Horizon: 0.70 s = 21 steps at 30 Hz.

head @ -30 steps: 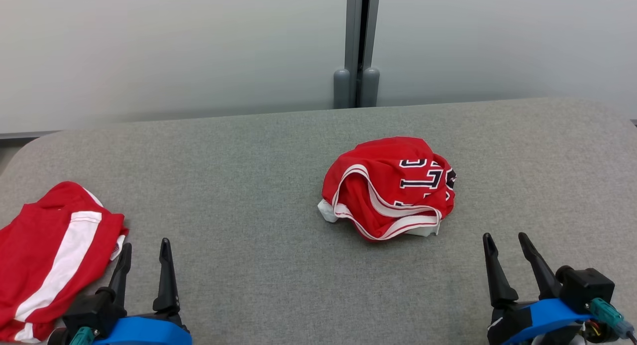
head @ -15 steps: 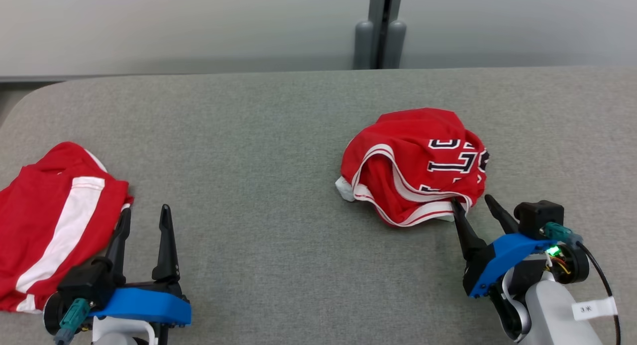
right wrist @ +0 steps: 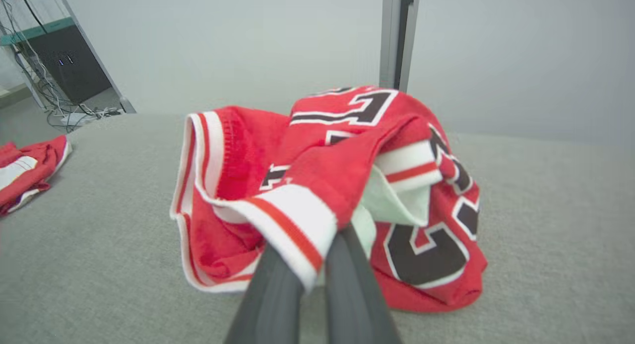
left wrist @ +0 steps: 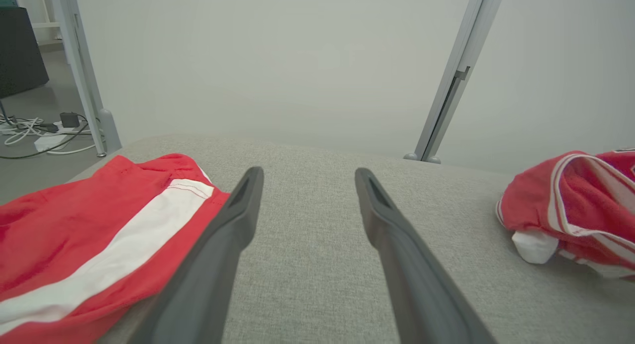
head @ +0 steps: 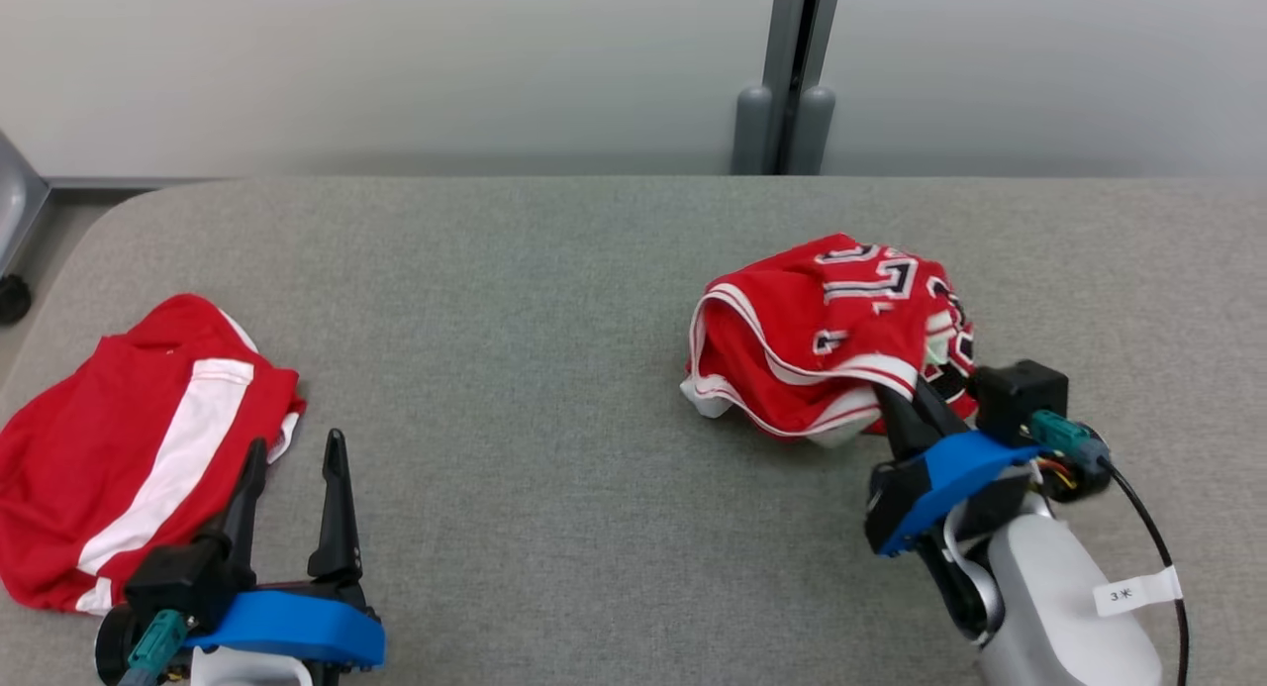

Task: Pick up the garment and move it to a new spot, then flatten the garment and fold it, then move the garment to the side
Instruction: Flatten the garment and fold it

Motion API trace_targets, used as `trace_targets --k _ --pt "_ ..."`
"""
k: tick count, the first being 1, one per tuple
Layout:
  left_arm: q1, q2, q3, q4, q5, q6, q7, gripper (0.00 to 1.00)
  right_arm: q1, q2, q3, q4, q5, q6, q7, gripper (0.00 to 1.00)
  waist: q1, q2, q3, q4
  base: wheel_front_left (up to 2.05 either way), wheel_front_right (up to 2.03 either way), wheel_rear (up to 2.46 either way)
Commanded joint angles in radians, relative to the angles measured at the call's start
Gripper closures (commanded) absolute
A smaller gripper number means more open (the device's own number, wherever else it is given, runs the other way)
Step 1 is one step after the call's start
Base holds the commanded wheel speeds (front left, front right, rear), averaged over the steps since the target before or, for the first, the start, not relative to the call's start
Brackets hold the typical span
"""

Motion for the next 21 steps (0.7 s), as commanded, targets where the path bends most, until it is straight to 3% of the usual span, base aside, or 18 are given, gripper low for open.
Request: trace_targets --k 1,14,17,21 --pt "0.011 -0.003 0.004 -0.002 0.0 0.0 -0.005 0.0 -0.013 -0.004 0.034 -0.063 0.029 0.0 0.004 1.0 -0.0001 -0.0001 -0.029 -0.021 0.0 0.0 0.0" --pt "0.055 -0.011 0.02 -0.023 -0.002 0.012 -0.005 0.0 -0.179 -0.004 0.27 -0.616 0.263 0.0 0.205 1.0 -0.0001 -0.0001 -0.084 -0.075 0.0 0.0 0.0" --pt "0.058 -0.008 0.026 -0.031 -0.004 0.016 -0.005 0.0 -0.234 -0.004 0.289 -0.69 0.305 0.0 0.207 1.0 -0.0001 -0.0001 -0.075 -0.087 0.0 0.0 0.0" --pt "0.053 -0.006 0.031 -0.039 -0.003 0.018 -0.005 0.0 -0.264 -0.004 0.257 -0.688 0.314 0.0 0.201 1.0 -0.0001 -0.0001 -0.063 -0.095 0.0 0.0 0.0"
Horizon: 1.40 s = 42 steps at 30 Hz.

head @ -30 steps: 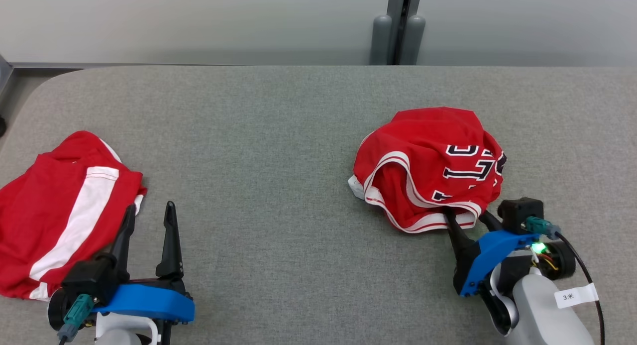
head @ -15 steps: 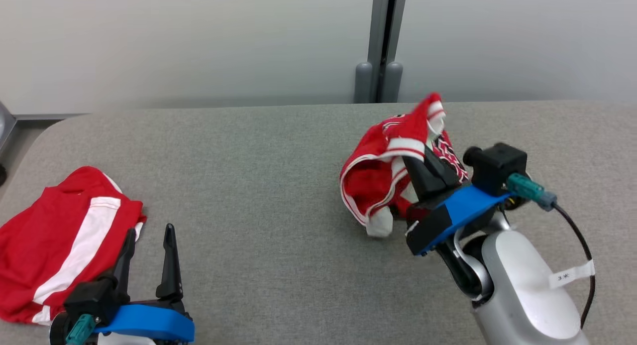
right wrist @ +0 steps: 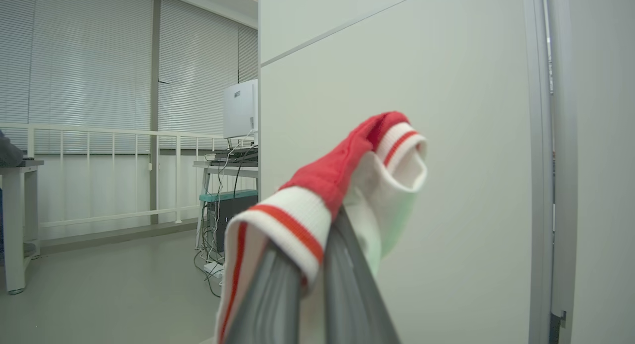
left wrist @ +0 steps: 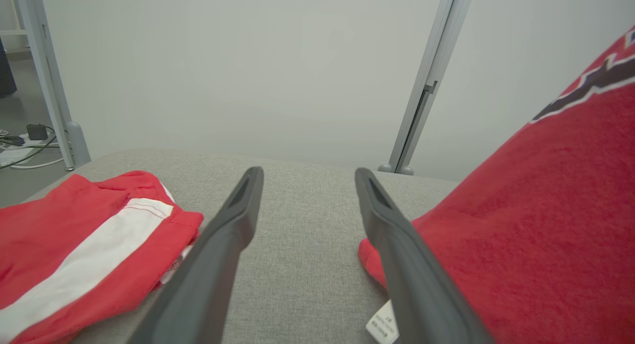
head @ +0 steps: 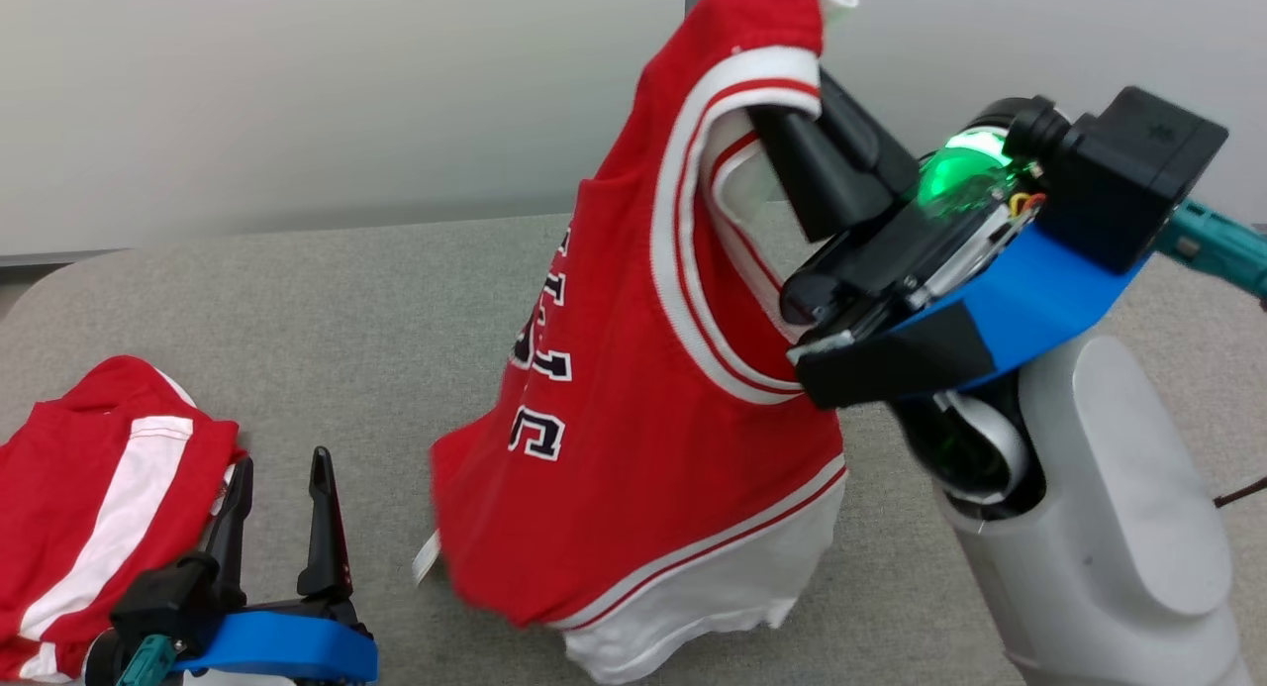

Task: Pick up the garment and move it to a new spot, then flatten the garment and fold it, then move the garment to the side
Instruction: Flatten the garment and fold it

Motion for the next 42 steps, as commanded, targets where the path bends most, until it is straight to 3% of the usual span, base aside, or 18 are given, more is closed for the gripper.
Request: trace_targets --k 1,8,19,20,21,22,26,31,36,42 --pt "-0.007 0.005 0.001 -0.005 -0.001 0.003 -0.005 0.0 -0.007 -0.005 -0.021 0.02 -0.003 0.0 -0.006 1.0 0.0001 -0.0001 0.005 0.0 0.0 0.0 0.0" --pt "-0.062 0.002 -0.021 -0.023 0.01 -0.011 -0.005 0.0 -0.02 -0.012 -0.192 0.27 -0.106 0.0 0.011 1.0 0.0001 -0.0001 0.088 0.022 0.0 0.0 0.0" --pt "-0.195 -0.022 -0.08 -0.025 0.035 -0.038 -0.005 0.0 -0.204 -0.174 -0.411 0.753 -0.21 0.0 -0.118 1.0 0.0001 -0.0001 0.243 0.171 0.0 0.0 0.0" --pt "-0.2 -0.022 -0.078 -0.026 0.037 -0.039 -0.005 0.0 -0.218 -0.177 -0.415 0.789 -0.212 0.0 -0.13 0.85 0.0001 -0.0001 0.25 0.179 0.0 0.0 0.0" --pt "-0.205 -0.023 -0.077 -0.027 0.038 -0.04 -0.005 0.0 -0.229 -0.179 -0.419 0.824 -0.212 0.0 -0.135 0.24 0.0001 -0.0001 0.255 0.185 0.0 0.0 0.0" --pt "-0.208 -0.022 -0.074 -0.028 0.038 -0.041 -0.005 0.0 -0.237 -0.177 -0.421 0.861 -0.208 0.0 -0.134 0.0 0.0001 -0.0001 0.257 0.188 0.0 0.0 0.0" --pt "-0.2 -0.019 -0.061 -0.02 0.039 -0.042 -0.005 0.0 -0.243 -0.165 -0.39 0.981 -0.201 0.0 -0.099 0.0 0.0001 -0.0001 0.241 0.183 0.0 0.0 0.0" --pt "-0.156 -0.022 -0.038 -0.003 0.043 -0.031 -0.005 0.0 -0.163 -0.153 -0.339 1.022 -0.167 0.0 -0.088 0.0 0.0001 -0.0001 0.17 0.143 0.0 0.0 0.0" --pt "-0.108 -0.011 -0.015 0.0 0.039 -0.023 -0.005 0.0 -0.035 -0.14 -0.291 0.926 -0.104 0.0 -0.066 0.0 0.0001 -0.0001 0.095 0.089 0.0 0.0 0.0" --pt "-0.06 -0.003 0.001 -0.014 0.03 -0.012 -0.005 0.0 0.227 -0.116 -0.293 0.696 -0.084 0.0 -0.024 0.0 0.0001 -0.0001 0.052 0.046 0.0 0.0 0.0"
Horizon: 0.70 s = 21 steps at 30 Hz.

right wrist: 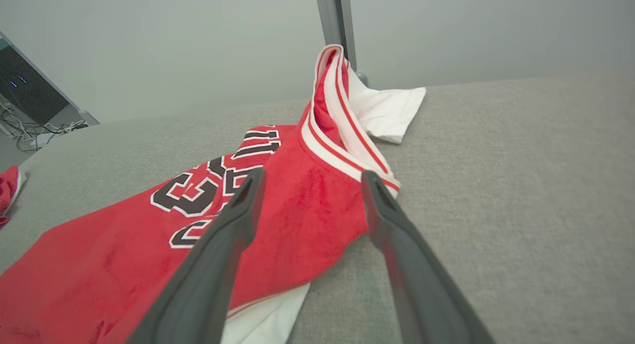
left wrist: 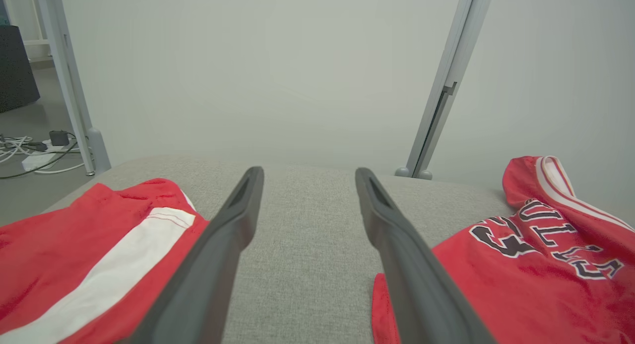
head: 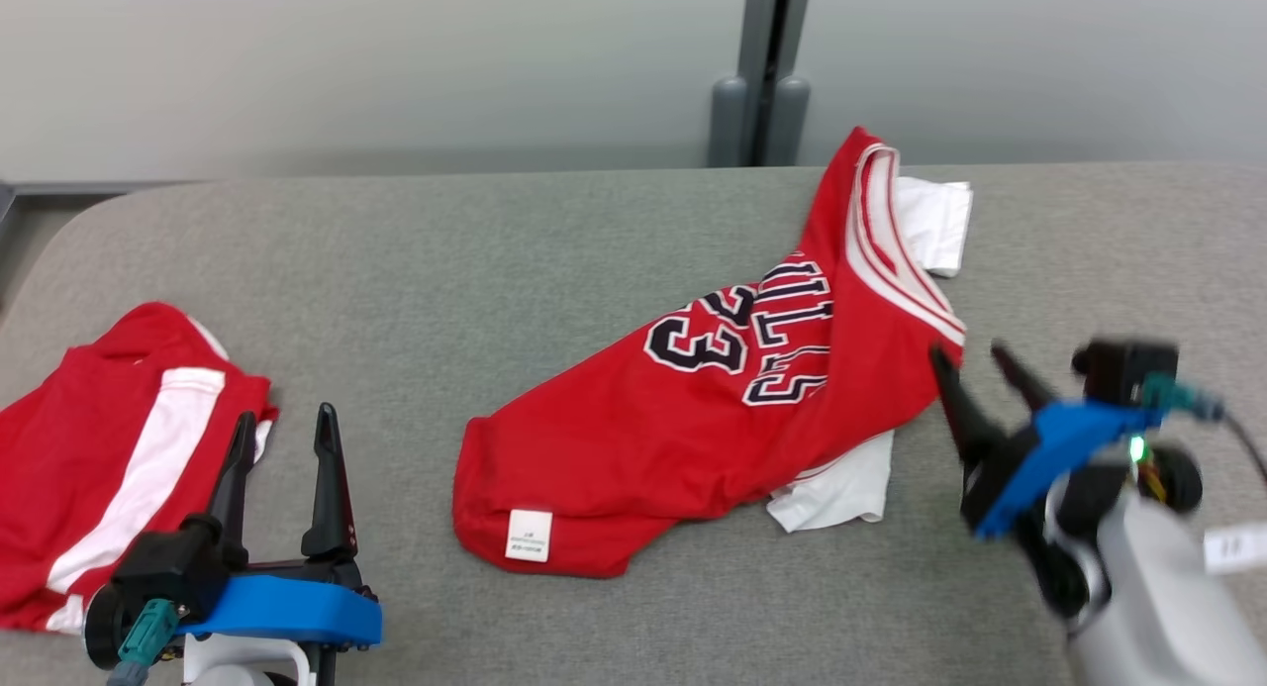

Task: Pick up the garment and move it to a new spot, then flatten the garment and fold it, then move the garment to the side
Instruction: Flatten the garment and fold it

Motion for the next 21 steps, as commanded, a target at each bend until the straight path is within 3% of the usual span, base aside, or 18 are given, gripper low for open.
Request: trace_targets --k 1,9,21 --pt "0.008 0.007 0.002 -0.007 -0.006 0.002 -0.005 0.0 0.077 0.019 -0.018 -0.044 -0.019 0.0 0.015 0.0 0.0001 0.0 -0.02 -0.024 0.0 0.0 0.0" --pt "-0.001 0.014 -0.009 -0.018 -0.008 -0.001 0.001 0.0 0.275 0.113 -0.097 -0.19 -0.141 0.001 0.104 0.0 0.0001 0.0 0.015 -0.016 0.0 0.0 0.0" --pt "-0.03 0.013 -0.028 -0.001 -0.012 -0.006 0.003 0.0 0.182 0.12 -0.027 -0.075 -0.246 0.001 0.184 0.0 0.0001 0.0 0.053 0.027 0.0 0.0 0.0"
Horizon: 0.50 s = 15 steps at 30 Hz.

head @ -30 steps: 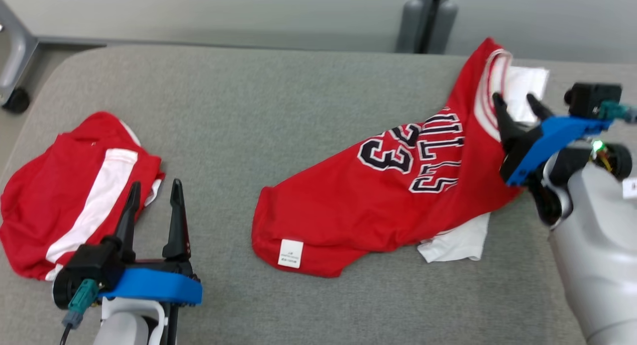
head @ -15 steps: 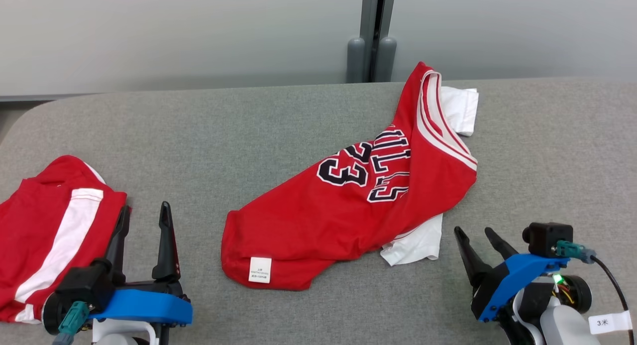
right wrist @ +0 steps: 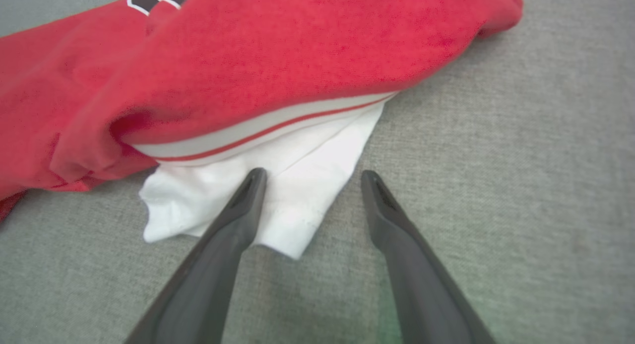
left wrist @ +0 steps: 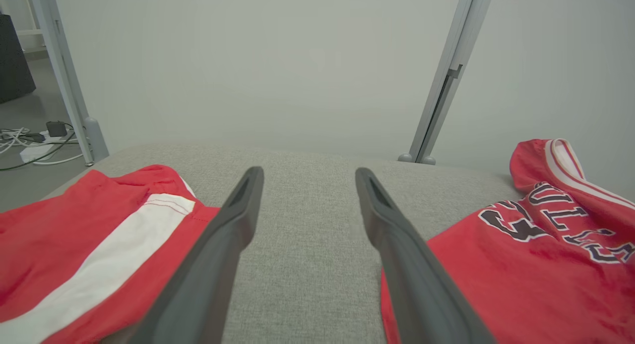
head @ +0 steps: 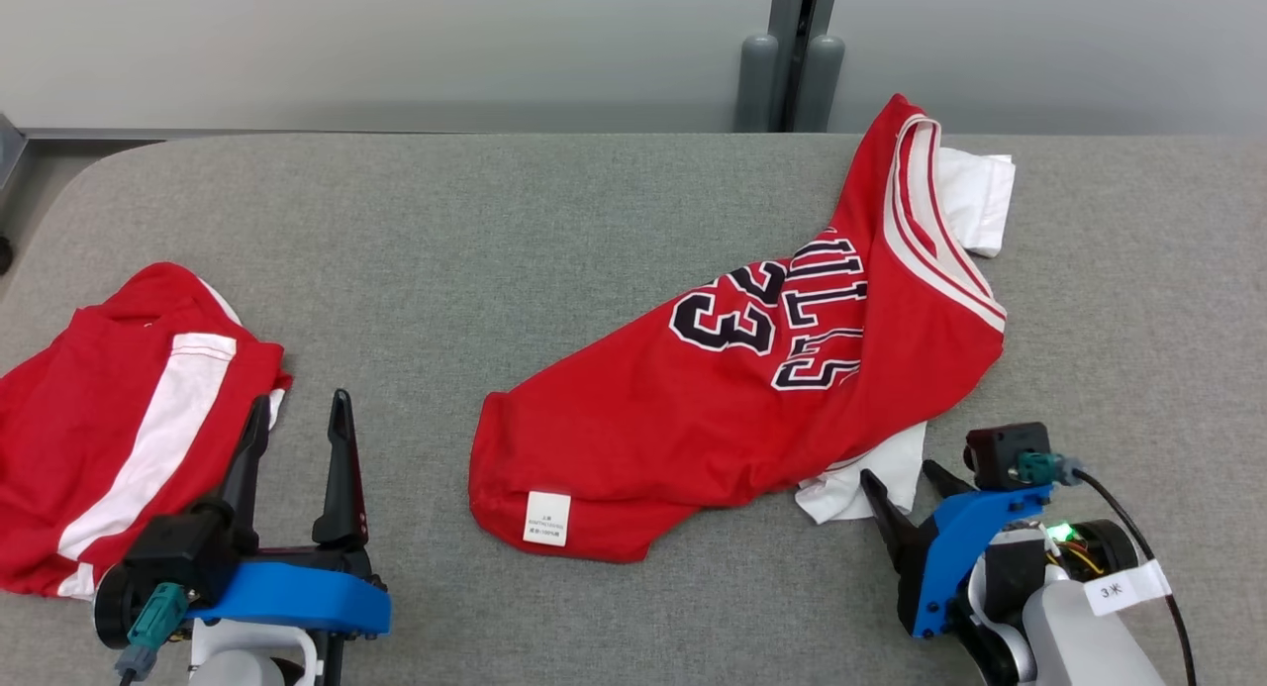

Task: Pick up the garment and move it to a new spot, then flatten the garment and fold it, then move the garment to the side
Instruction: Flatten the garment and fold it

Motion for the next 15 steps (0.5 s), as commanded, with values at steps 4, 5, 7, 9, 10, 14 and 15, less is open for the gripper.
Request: trace_targets --k 4,5,7,9,10,14,15 --pt "-0.016 -0.002 -0.001 0.009 -0.007 0.0 -0.004 0.0 -0.013 0.001 0.052 0.044 -0.048 0.0 0.014 1.0 0.0 0.0 0.005 0.004 0.0 0.0 0.0" --pt "-0.015 -0.002 0.001 0.011 -0.007 0.002 -0.004 0.0 -0.012 0.001 0.052 0.04 -0.053 0.0 0.004 1.0 0.0 0.0 0.003 0.001 0.0 0.0 0.0" --pt "-0.009 -0.001 0.005 0.014 -0.01 0.005 -0.005 0.0 -0.002 -0.003 0.03 0.007 -0.051 0.0 -0.017 1.0 0.0 0.0 -0.005 -0.007 0.0 0.0 0.0" --pt "0.0 0.0 0.011 0.014 -0.013 0.008 -0.005 0.0 0.012 -0.004 -0.012 -0.037 -0.052 0.0 -0.038 1.0 0.0 0.0 -0.014 -0.017 0.0 0.0 0.0" --pt "0.003 0.001 0.013 0.013 -0.015 0.01 -0.006 0.0 0.024 -0.003 -0.037 -0.062 -0.056 0.0 -0.046 1.0 0.0 0.0 -0.017 -0.022 0.0 0.0 0.0" --pt "0.016 0.002 0.022 0.01 -0.017 0.017 -0.007 0.0 0.093 -0.003 -0.164 -0.199 -0.092 0.0 -0.04 1.0 0.0 0.0 -0.034 -0.046 0.0 0.0 0.0" --pt "0.017 0.002 0.024 0.009 -0.018 0.019 -0.007 0.0 0.11 -0.002 -0.195 -0.238 -0.099 0.0 -0.032 1.0 0.0 0.0 -0.036 -0.051 0.0 0.0 0.0"
